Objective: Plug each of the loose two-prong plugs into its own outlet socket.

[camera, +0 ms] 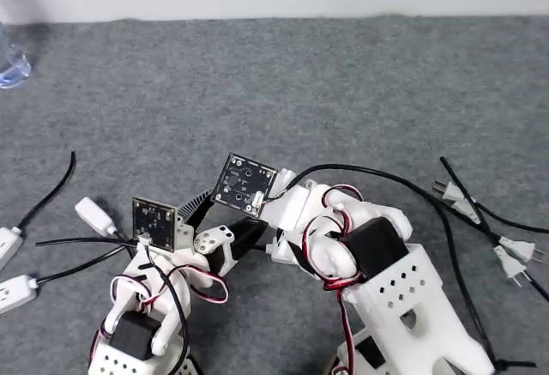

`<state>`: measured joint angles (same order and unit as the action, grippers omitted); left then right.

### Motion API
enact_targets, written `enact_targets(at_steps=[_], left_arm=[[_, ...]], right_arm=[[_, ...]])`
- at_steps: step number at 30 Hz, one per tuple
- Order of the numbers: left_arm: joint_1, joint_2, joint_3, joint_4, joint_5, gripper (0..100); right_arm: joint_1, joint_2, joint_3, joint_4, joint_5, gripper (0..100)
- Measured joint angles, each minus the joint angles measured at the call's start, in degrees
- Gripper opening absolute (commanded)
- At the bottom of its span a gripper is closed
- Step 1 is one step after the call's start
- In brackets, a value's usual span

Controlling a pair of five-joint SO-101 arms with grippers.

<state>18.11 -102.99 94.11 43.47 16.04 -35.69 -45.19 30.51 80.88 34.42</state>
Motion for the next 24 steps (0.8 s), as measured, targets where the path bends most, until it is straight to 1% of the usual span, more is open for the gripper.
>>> enact_targets(at_steps=[14, 24], left_arm=[[-0.18, -0.09, -0.44, -0.26, 0.0, 33], [-0.18, -0.09, -0.26, 0.0, 0.0, 33]], right_arm=[[-0.26, 0.0, -3.96, -0.97, -3.78, 0.8], [-0.26, 0.0, -3.96, -0.97, -3.96, 0.7]])
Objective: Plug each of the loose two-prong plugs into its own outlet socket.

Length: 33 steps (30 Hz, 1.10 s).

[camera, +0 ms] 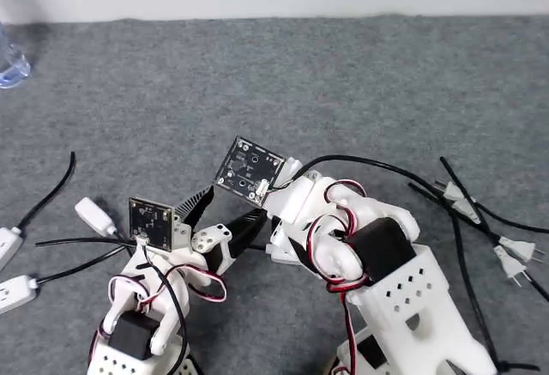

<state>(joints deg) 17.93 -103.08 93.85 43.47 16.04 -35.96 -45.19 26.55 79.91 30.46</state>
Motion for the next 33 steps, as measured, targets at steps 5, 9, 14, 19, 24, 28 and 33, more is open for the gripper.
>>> enact_targets(at_steps=[5, 9, 14, 19, 24, 28, 33], left_arm=[[-0.53, 0.0, 0.09, 0.0, 0.0, 33], [-3.34, 0.79, 0.26, 0.09, -0.26, 33], [-13.45, 0.79, 0.26, 3.43, -2.29, 33], [-26.37, 0.88, 3.25, 8.35, -15.82, 33], [-29.54, 0.79, 3.25, 12.57, -25.14, 33], [-26.9, 0.79, 3.25, 13.27, -26.11, 33], [-26.29, 0.79, 3.25, 14.07, -28.4, 33]], right_arm=[[0.0, 0.0, -0.09, -0.09, 2.29, 0.7], [1.32, -0.09, 1.05, -0.18, 3.25, 0.7], [3.43, 0.44, 2.55, 0.0, 6.15, 0.7], [3.6, 8.18, 2.64, 1.05, 10.9, 0.7], [5.27, 18.11, 2.29, 2.46, 20.31, 0.7], [8.7, 26.02, -1.23, 5.71, 28.92, 0.7], [10.73, 29.98, -2.64, 7.12, 35.6, 0.7]])
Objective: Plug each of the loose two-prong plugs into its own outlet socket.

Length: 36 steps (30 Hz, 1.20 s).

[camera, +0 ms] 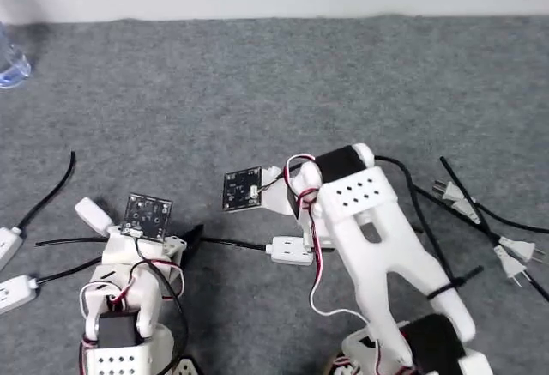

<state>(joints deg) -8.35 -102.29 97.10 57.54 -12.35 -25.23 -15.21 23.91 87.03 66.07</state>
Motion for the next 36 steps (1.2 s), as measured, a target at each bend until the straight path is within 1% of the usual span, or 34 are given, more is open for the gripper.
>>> enact_targets(at_steps=[3, 8, 11, 17, 22, 36], left_arm=[[0.53, 0.0, 0.0, 0.0, -0.18, 33], [0.53, 0.0, 0.0, 0.0, -0.35, 33], [0.44, 0.0, 0.0, 0.0, -0.35, 33], [0.53, 0.0, 0.0, 0.0, -0.35, 33], [0.53, 0.0, 0.0, 0.0, -0.35, 33], [0.53, 0.0, 0.0, 0.0, -0.62, 33]], right_arm=[[-0.18, 0.44, 0.0, -0.09, 0.53, 0.7], [-0.18, 0.53, 2.02, -4.92, 0.7, 0.7], [-1.58, 0.53, 4.75, -6.77, 0.7, 0.8], [-2.46, 0.53, 5.98, -7.3, -1.05, 0.8], [-2.81, 0.53, 8.18, -8.0, -1.05, 0.8], [-2.9, 0.53, 8.09, -8.7, -1.05, 0.8]])
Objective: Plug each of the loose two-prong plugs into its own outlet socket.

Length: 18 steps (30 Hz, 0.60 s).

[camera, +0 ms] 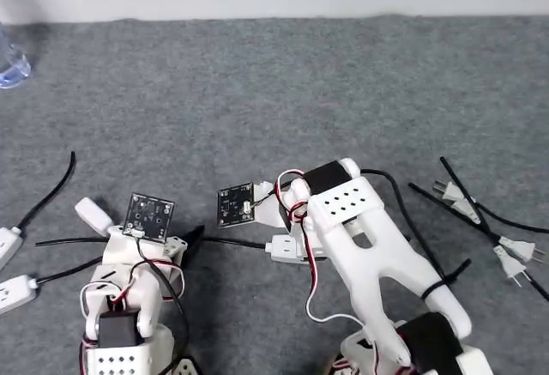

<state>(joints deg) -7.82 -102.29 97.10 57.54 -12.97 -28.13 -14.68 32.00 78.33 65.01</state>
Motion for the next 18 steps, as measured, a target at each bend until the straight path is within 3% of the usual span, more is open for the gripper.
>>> enact_targets(at_steps=[18], left_arm=[[0.0, 0.0, 0.0, 0.0, -0.09, 33]], right_arm=[[0.26, 0.0, -5.19, 3.16, -0.09, 0.8]])
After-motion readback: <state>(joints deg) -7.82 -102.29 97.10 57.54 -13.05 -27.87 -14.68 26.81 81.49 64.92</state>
